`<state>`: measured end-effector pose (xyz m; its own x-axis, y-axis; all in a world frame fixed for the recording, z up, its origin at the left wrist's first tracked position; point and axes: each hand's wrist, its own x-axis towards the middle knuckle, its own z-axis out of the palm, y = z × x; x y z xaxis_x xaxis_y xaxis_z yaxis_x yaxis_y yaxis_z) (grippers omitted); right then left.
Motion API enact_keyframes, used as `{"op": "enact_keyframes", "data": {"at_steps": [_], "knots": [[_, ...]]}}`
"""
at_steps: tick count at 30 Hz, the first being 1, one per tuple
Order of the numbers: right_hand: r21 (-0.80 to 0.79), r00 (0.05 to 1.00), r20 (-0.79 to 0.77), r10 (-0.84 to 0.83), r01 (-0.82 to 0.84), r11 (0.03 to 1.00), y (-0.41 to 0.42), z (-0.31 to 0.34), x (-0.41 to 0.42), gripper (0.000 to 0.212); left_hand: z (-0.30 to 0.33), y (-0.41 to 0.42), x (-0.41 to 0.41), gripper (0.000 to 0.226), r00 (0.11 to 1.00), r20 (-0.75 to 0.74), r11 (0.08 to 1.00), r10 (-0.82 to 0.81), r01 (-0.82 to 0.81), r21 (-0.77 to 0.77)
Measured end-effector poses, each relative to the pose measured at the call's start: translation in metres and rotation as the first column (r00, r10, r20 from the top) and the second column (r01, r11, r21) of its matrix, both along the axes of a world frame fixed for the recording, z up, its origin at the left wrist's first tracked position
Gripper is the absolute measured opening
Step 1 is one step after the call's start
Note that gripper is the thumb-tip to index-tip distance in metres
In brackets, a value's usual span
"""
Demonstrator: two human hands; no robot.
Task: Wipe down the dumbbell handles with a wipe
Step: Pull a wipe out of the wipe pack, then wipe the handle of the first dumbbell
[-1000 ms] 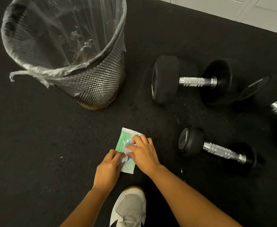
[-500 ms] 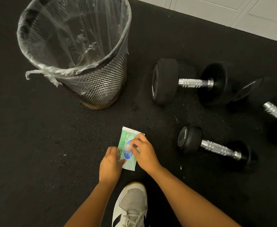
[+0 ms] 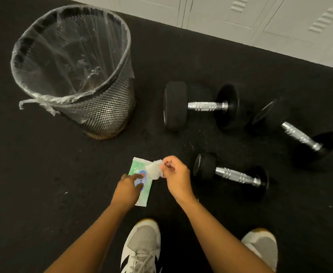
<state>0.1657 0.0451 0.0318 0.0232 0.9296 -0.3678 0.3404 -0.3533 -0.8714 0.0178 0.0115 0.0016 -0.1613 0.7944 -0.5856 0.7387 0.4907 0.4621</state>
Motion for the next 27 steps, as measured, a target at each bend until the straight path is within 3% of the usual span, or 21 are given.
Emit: {"op": "enact_keyframes", "data": {"at_steps": [8,12,16,19,23,27], "knots": [[-0.184,0.911,-0.284,-0.298,0.253,0.95,0.044,0.065,0.071,0.015,0.111,0.073,0.042,0.02,0.99,0.031,0.976,-0.136,0.128,0.179],[-0.227,0.873,-0.306,-0.379,0.32,0.92,0.078,0.085,0.108,0.02,0.152,0.114,0.064,0.016,0.985,-0.01,0.949,-0.174,0.171,0.266],[-0.173,0.944,-0.192,-0.268,0.236,0.956,0.128,0.084,0.126,0.029,0.165,0.161,0.081,0.02,0.977,-0.053,0.902,-0.205,0.21,0.378],[-0.015,0.993,0.037,-0.115,0.116,0.993,0.169,0.079,0.123,0.031,0.155,0.193,0.086,0.023,0.971,-0.112,0.856,-0.213,0.24,0.457],[0.213,0.957,0.288,-0.047,-0.016,0.977,0.218,0.058,0.101,0.01,0.12,0.218,0.083,0.035,0.911,-0.31,0.751,-0.272,0.403,0.523],[0.357,0.875,0.48,0.069,-0.266,0.895,0.238,0.025,0.079,0.008,0.081,0.223,0.073,0.052,0.846,-0.397,0.665,-0.357,0.528,0.527]]}}
